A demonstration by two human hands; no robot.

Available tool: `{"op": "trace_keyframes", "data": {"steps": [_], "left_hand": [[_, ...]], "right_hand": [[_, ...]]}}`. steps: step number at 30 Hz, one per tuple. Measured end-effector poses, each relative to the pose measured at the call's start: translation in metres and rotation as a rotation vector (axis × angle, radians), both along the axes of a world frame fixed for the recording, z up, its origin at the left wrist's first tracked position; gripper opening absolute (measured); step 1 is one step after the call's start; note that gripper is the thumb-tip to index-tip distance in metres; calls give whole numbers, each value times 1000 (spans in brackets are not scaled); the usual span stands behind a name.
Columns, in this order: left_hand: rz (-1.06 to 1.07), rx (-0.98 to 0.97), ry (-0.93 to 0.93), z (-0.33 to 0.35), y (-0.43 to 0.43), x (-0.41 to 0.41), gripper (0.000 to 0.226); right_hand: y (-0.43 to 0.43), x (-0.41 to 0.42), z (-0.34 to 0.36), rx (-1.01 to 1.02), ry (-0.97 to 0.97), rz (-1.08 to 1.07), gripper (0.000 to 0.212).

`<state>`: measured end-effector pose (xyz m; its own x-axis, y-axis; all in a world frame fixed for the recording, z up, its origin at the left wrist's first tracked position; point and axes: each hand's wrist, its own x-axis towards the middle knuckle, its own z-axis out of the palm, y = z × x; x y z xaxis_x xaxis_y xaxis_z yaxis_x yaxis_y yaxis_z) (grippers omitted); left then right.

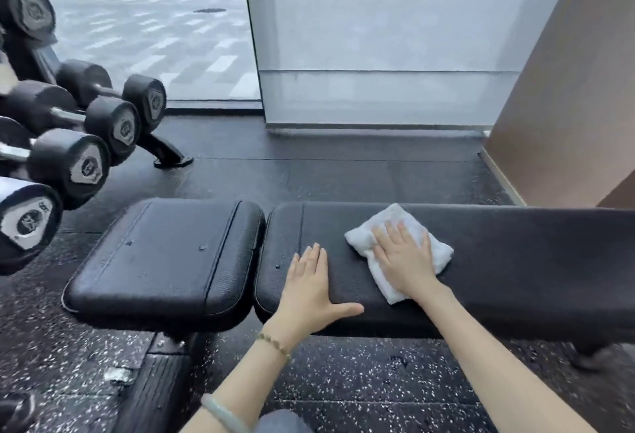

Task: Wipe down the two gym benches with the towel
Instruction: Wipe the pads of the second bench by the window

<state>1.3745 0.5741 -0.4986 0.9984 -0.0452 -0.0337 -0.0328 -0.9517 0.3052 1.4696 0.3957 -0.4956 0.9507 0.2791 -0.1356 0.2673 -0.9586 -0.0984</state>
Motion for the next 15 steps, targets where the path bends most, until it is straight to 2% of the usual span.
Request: {"op": "trace_keyframes", "data": {"steps": [3, 4, 6, 9, 10, 15], "left_hand": [[-19, 0, 15, 3, 0, 2, 121], [-26, 3, 22, 2, 0, 2, 120], [-34, 11, 28, 2, 0, 1, 119], [-38, 28, 26, 0, 0, 4, 116], [-38, 33, 25, -1, 1, 5, 115], [-45, 51, 17, -4, 1, 6, 120]], "right_hand": [[-4, -42, 3, 1, -2, -35, 82], [-5, -52, 1, -7, -3, -45, 86], [-7, -62, -3, 2, 0, -65, 80], [-5, -61, 2, 45, 45, -90, 52], [-4, -59, 3, 61, 49, -92, 48], [-1, -35, 3, 76, 23, -64, 48]]}}
